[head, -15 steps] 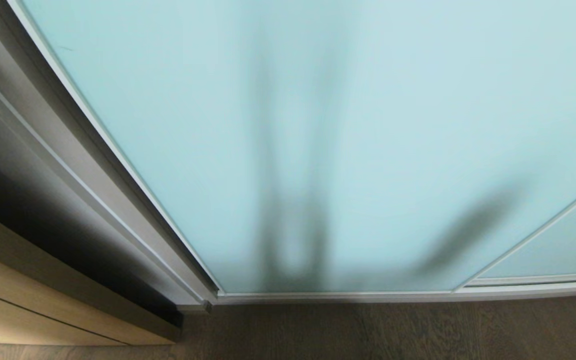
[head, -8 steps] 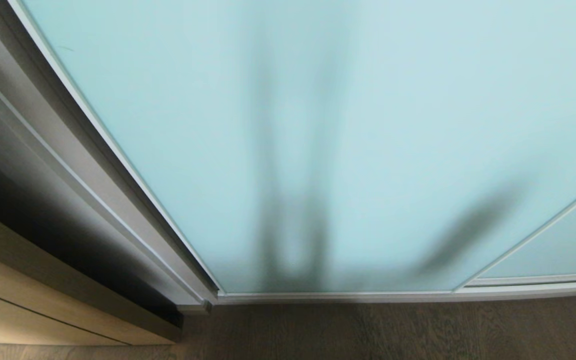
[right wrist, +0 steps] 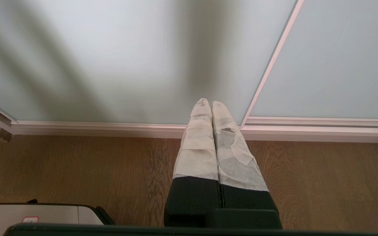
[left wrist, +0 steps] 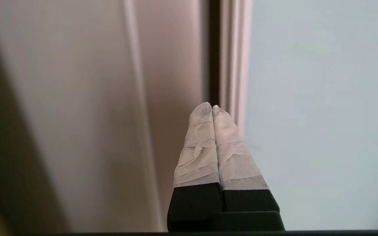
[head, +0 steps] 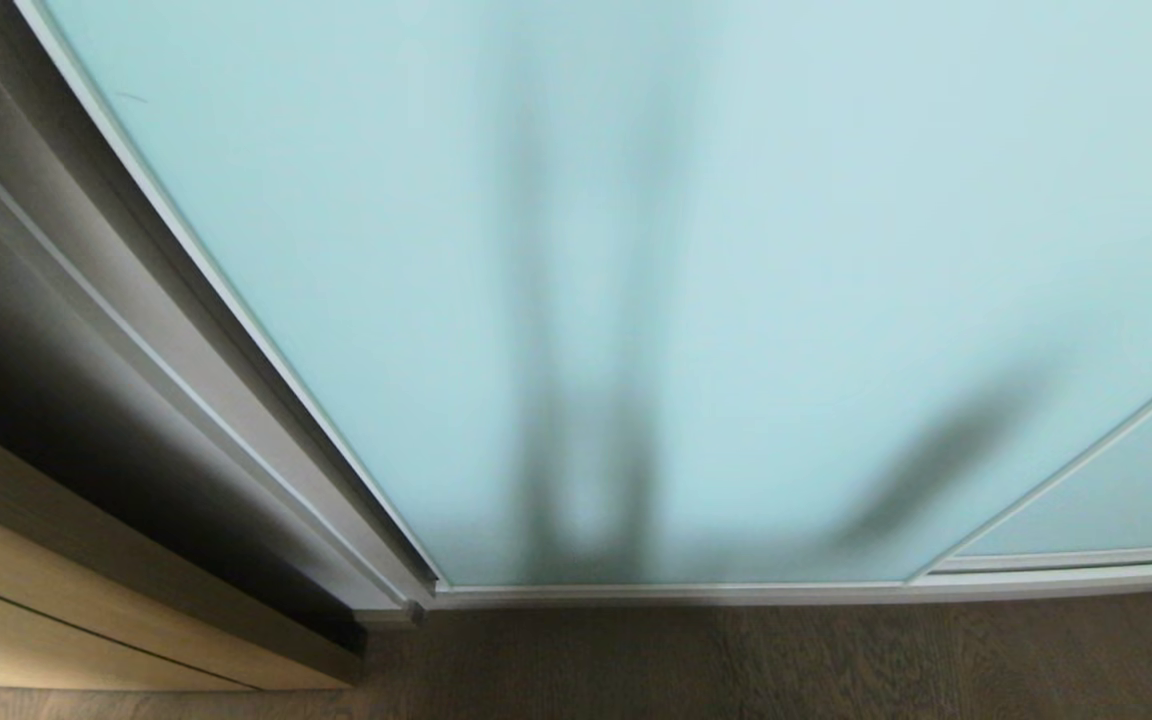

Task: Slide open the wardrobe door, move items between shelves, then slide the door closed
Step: Open the door

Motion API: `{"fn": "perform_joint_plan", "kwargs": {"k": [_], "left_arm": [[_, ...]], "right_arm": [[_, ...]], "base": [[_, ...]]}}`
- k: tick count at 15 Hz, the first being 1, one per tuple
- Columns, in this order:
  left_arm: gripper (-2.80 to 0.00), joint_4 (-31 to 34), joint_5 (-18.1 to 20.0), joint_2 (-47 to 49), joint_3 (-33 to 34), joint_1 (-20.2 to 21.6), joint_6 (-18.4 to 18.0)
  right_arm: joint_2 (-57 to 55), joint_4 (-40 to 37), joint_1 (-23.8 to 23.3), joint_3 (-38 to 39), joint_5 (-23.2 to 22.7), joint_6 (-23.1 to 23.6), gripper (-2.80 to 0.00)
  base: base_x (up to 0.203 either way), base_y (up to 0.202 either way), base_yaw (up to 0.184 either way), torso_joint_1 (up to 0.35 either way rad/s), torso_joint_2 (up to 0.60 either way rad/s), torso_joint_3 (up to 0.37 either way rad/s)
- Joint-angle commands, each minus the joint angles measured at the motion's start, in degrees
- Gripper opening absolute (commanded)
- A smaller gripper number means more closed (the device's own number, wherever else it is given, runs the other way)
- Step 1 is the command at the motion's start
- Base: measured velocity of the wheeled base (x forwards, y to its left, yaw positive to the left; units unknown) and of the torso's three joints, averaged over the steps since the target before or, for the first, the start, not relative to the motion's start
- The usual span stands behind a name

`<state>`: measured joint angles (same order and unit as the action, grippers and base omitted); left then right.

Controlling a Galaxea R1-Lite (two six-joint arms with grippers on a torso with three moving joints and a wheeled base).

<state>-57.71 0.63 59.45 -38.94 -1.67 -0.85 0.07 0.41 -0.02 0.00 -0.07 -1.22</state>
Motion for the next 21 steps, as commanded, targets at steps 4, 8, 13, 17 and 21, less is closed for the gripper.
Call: {"fn": "perform_joint_plan", "kwargs": {"k": [4, 8, 13, 17, 21], "left_arm": [[-2.8, -1.3, 3.1, 5.0, -0.3, 0.0, -0.2], [-2.8, -1.4, 2.3, 9.9, -5.6, 0.0, -0.1], [-2.8, -1.2, 2.0, 13.1, -7.7, -0.2, -0.3], [-2.8, -0.9, 2.1, 16.2, -10.9, -1.8, -0.3], [-2.8, -1.0, 2.0, 18.4, -12.6, -5.2, -0.8]], "right_arm": [[0.0, 0.0, 0.0, 0.1, 0.0, 0.0, -2.8], [0.0, 0.0, 0.0, 0.1, 0.0, 0.0, -2.8], [-0.1, 0.0, 0.0, 0.1, 0.0, 0.0, -2.8], [0.0, 0.0, 0.0, 0.1, 0.0, 0.0, -2.8], [0.0, 0.0, 0.0, 0.1, 0.0, 0.0, -2.8]], "base": [[0.0, 0.0, 0.0, 0.0, 0.0, 0.0], [0.0, 0.0, 0.0, 0.0, 0.0, 0.0], [0.0, 0.0, 0.0, 0.0, 0.0, 0.0], [0.0, 0.0, 0.0, 0.0, 0.0, 0.0], [0.0, 0.0, 0.0, 0.0, 0.0, 0.0]]}}
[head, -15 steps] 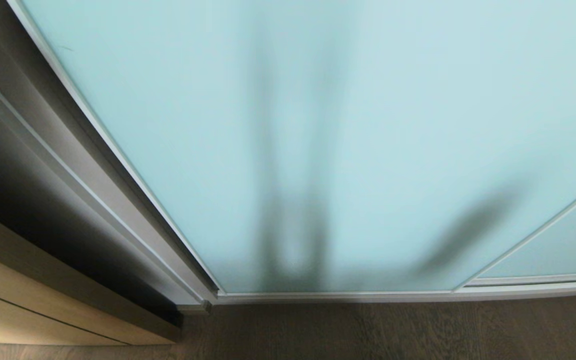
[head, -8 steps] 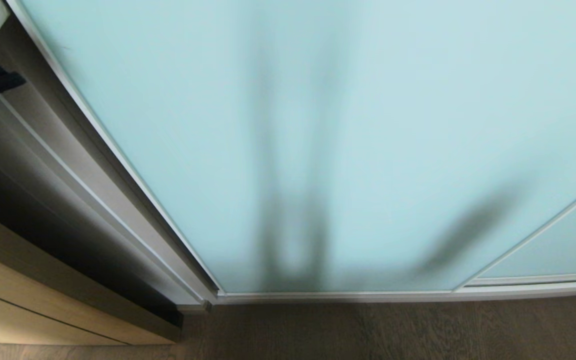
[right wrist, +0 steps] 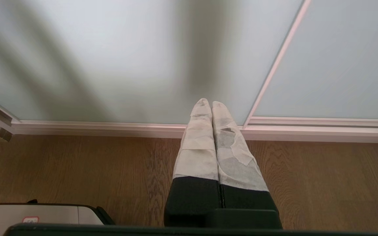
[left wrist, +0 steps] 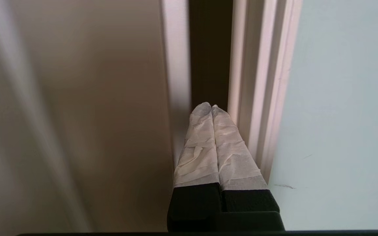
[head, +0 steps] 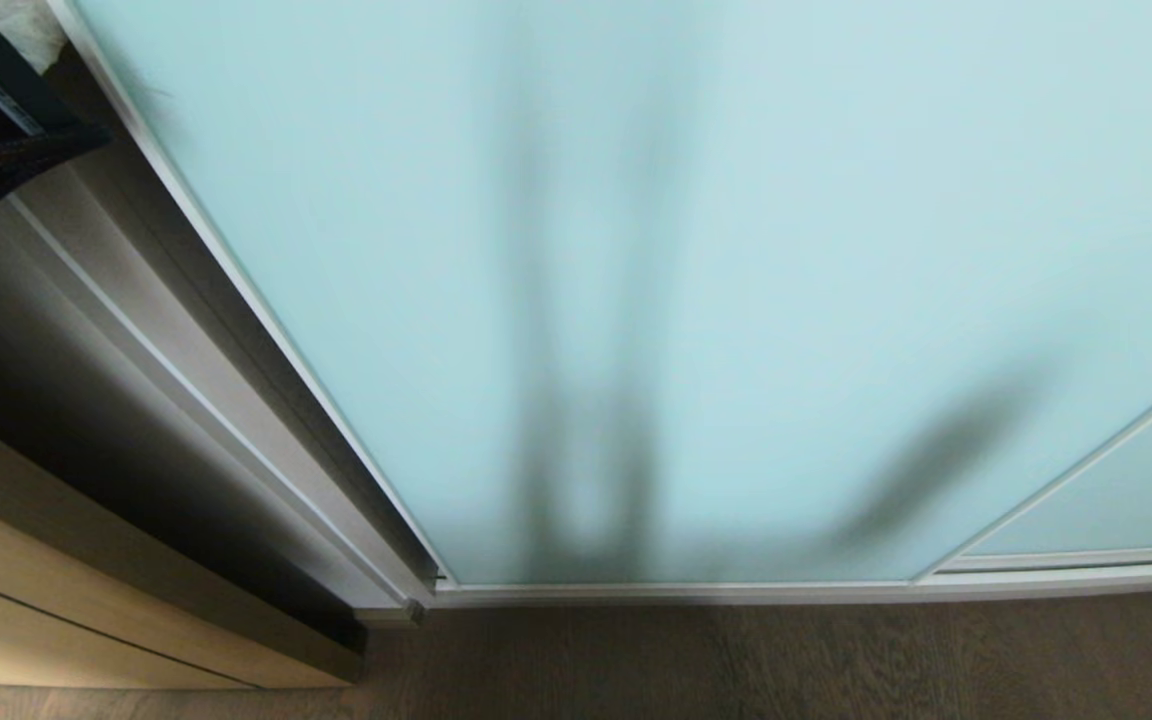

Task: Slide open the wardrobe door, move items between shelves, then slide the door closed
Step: Open the door

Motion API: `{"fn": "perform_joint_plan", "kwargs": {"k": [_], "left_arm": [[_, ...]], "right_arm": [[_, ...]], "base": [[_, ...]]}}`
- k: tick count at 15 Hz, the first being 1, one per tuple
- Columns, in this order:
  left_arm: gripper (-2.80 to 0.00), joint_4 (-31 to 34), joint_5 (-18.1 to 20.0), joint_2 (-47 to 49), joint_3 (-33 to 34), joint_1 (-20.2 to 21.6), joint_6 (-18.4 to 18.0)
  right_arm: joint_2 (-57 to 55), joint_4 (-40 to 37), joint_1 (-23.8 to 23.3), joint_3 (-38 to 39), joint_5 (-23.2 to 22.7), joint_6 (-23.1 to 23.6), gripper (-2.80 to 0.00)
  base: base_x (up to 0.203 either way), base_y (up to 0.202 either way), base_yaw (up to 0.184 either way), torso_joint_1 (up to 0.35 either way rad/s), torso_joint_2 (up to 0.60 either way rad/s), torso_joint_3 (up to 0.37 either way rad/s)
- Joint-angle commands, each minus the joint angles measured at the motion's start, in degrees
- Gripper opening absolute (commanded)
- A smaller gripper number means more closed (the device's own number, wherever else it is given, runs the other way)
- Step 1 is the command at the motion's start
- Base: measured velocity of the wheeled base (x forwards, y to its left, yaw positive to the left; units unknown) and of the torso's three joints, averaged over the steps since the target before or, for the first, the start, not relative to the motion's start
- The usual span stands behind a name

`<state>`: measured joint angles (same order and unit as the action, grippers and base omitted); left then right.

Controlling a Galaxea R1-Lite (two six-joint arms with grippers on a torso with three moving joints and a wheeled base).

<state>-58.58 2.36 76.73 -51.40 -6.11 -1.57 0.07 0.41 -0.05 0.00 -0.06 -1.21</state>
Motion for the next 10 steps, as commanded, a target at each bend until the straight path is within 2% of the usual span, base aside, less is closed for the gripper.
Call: {"fn": "perform_joint_plan", "kwargs": {"k": [1, 7, 10], "left_arm": [[-2.8, -0.1, 0.3, 1.2, -0.1, -1.9, -0.2], [-2.8, -0.3, 0.1, 1.8, 0.8, -11.5, -2.3], [-2.8, -0.4, 0.1, 2.9, 2.0, -13.9, -1.9]], "right_arm": [[0.0, 0.0, 0.0, 0.1, 0.0, 0.0, -2.8], [0.0, 0.0, 0.0, 0.1, 0.0, 0.0, -2.8], [0.0, 0.0, 0.0, 0.1, 0.0, 0.0, -2.8]], "base": [[0.0, 0.0, 0.0, 0.0, 0.0, 0.0], [0.0, 0.0, 0.0, 0.0, 0.0, 0.0], [0.0, 0.0, 0.0, 0.0, 0.0, 0.0]]}}
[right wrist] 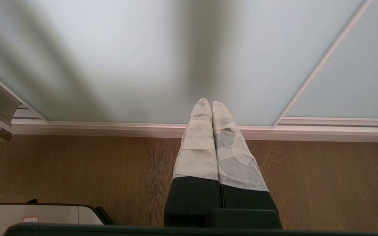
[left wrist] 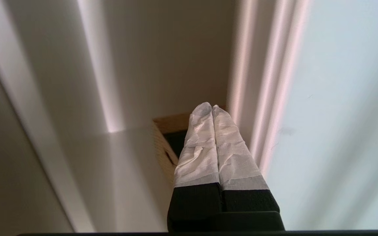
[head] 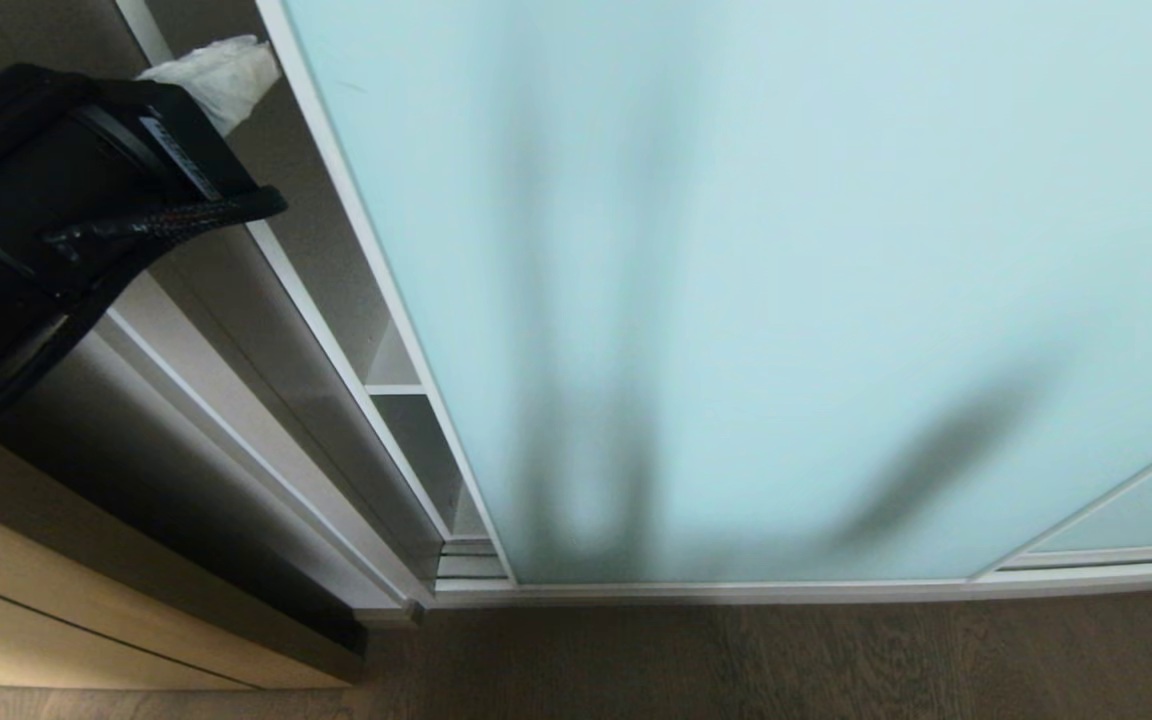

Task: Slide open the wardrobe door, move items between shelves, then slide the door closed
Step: Open the door

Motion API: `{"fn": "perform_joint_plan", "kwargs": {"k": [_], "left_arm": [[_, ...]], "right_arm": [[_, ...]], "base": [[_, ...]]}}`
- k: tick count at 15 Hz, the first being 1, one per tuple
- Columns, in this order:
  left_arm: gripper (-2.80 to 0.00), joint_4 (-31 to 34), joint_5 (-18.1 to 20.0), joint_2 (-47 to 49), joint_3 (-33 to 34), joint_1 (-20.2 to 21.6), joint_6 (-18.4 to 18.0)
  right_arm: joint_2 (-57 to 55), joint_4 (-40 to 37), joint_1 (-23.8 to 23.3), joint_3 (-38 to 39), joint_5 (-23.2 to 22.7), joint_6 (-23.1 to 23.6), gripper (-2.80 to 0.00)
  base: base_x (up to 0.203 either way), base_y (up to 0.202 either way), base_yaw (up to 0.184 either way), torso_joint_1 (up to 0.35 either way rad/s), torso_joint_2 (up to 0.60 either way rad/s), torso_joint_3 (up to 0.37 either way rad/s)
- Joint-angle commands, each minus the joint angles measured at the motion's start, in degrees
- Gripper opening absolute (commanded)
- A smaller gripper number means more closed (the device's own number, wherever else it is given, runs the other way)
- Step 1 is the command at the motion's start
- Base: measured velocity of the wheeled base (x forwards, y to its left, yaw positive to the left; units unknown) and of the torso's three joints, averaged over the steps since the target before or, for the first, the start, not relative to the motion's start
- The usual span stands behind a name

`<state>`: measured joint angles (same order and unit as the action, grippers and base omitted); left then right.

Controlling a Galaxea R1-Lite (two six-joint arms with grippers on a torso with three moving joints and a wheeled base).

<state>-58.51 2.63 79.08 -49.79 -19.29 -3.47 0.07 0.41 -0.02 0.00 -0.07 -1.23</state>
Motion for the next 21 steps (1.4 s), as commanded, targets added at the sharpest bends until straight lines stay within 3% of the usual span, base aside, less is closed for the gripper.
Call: {"fn": "perform_joint_plan", "kwargs": {"k": [1, 7, 11, 21], "left_arm": [[-2.8, -0.5, -0.2, 1.0, 0.6, -1.3, 0.1], [-2.8, -3.2, 0.0, 5.7, 0.2, -6.3, 2.7], [-2.8, -10.0, 0.0, 15.3, -0.8, -8.8, 2.9], [-2.8, -15.0, -0.3, 30.5, -12.0, -19.7, 2.3]], "right_arm": [[0.0, 0.0, 0.0, 0.1, 0.0, 0.0, -2.8], [0.0, 0.0, 0.0, 0.1, 0.0, 0.0, -2.8], [0.0, 0.0, -0.1, 0.1, 0.0, 0.0, -2.8], [0.0, 0.0, 0.0, 0.1, 0.0, 0.0, -2.8]], "base": [[0.0, 0.0, 0.0, 0.0, 0.0, 0.0], [0.0, 0.0, 0.0, 0.0, 0.0, 0.0], [0.0, 0.0, 0.0, 0.0, 0.0, 0.0], [0.0, 0.0, 0.0, 0.0, 0.0, 0.0]]}}
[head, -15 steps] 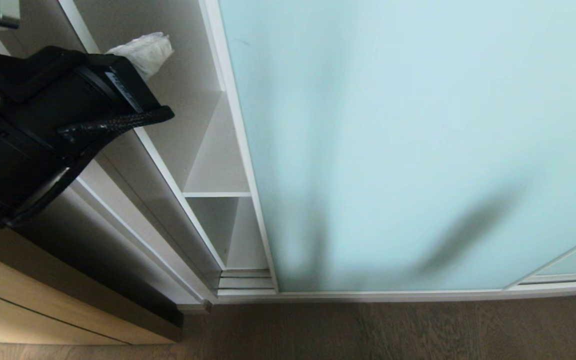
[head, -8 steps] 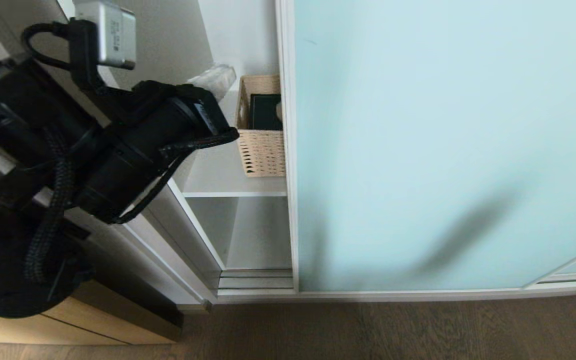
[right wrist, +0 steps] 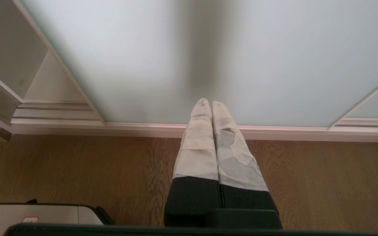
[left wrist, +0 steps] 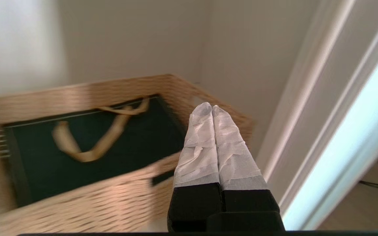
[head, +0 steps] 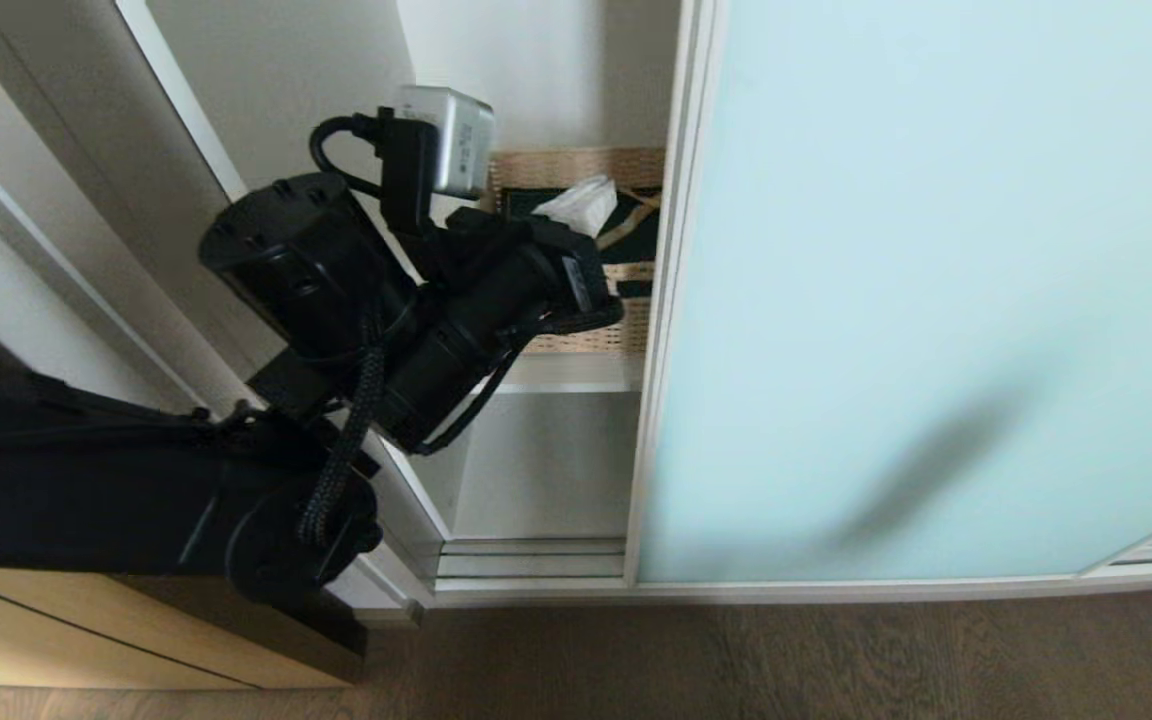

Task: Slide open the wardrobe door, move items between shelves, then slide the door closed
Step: Open the door

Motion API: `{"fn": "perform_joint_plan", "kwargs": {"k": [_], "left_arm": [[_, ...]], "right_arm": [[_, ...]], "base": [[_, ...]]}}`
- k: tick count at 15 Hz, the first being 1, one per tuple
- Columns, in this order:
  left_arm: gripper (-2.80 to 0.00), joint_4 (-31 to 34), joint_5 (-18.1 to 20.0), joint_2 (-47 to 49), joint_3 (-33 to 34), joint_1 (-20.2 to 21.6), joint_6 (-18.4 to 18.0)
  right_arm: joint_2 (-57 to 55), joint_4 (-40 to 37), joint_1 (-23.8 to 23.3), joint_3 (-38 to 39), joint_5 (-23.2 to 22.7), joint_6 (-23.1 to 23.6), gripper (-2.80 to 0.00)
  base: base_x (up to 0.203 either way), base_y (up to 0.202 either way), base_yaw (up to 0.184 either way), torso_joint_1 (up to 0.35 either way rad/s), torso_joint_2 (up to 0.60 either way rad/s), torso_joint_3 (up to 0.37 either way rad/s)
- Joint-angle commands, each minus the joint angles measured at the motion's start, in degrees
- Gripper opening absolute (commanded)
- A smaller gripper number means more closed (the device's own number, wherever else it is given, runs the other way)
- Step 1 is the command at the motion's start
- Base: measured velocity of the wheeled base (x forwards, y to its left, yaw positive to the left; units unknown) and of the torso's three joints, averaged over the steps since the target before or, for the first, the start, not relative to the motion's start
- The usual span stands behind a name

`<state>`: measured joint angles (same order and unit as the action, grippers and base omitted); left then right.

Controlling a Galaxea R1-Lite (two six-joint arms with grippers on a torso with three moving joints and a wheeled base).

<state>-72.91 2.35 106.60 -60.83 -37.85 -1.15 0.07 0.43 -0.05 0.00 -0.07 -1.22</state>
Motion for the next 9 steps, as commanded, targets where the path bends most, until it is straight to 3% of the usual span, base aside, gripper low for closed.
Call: {"fn": "perform_joint_plan", "kwargs": {"k": [1, 5, 9], "left_arm": [[-2.8, -1.1, 0.0, 4.3, -1.8, -1.8, -0.2], [-2.8, -1.6, -0.1, 9.2, -6.5, -4.6, -0.8], [-2.8, -2.5, -0.2, 15.7, -12.0, -7.9, -3.5]], "right_arm": [[0.0, 0.0, 0.0, 0.1, 0.0, 0.0, -2.8], [0.0, 0.0, 0.0, 0.1, 0.0, 0.0, -2.8], [0.0, 0.0, 0.0, 0.1, 0.0, 0.0, -2.8]], "base": [[0.0, 0.0, 0.0, 0.0, 0.0, 0.0], [0.0, 0.0, 0.0, 0.0, 0.0, 0.0], [0.0, 0.0, 0.0, 0.0, 0.0, 0.0]]}}
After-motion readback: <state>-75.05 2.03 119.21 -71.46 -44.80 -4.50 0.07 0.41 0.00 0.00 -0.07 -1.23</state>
